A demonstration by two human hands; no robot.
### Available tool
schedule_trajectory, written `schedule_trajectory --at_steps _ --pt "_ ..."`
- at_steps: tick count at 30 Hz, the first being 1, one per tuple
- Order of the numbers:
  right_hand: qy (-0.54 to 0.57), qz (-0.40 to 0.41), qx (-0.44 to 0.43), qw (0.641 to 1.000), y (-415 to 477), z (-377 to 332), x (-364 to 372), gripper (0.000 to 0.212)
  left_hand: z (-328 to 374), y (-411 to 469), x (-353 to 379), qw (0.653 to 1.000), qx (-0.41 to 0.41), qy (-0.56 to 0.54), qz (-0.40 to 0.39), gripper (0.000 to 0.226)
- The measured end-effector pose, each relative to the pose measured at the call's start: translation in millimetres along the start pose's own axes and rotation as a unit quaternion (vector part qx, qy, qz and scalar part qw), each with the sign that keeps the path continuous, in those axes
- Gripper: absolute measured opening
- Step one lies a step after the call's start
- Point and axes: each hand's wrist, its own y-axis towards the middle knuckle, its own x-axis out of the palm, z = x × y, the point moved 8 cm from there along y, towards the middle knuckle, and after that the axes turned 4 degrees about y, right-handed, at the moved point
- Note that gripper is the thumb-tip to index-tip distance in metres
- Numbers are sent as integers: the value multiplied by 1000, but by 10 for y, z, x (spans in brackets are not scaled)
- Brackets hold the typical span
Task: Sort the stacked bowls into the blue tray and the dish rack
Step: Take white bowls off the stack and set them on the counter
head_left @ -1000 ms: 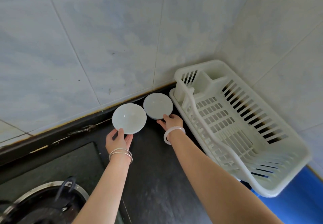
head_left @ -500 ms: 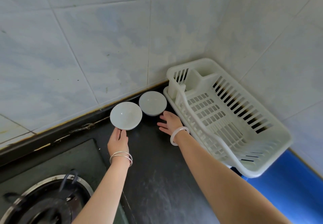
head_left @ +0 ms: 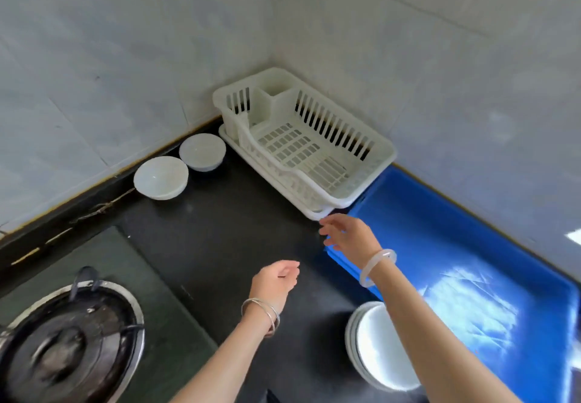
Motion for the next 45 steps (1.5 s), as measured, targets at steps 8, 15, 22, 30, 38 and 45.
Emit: schedule_trajectory --at_steps 8,15,22,30,38,45 --pt "-155 139 78 975 -1107 1113 -765 20 76 -523 1002 964 88 239 -80 31" --pt "-244 164 110 950 -1393 1384 -818 14 55 -617 1088 948 112 296 -43 33" --pt "-320 172 103 926 -1396 1311 -781 16 70 -651 1066 956 134 262 -8 22" --pt "-262 241 105 928 -1658 1307 -1132 14 111 -584 1135 939 137 317 -2 24" --pt "-210 289 114 927 -1843 1305 -1336 9 279 -655 1258 911 150 383 44 18" --pt "-163 305 115 931 -1966 1245 -1448 9 371 -675 1254 921 172 346 55 17"
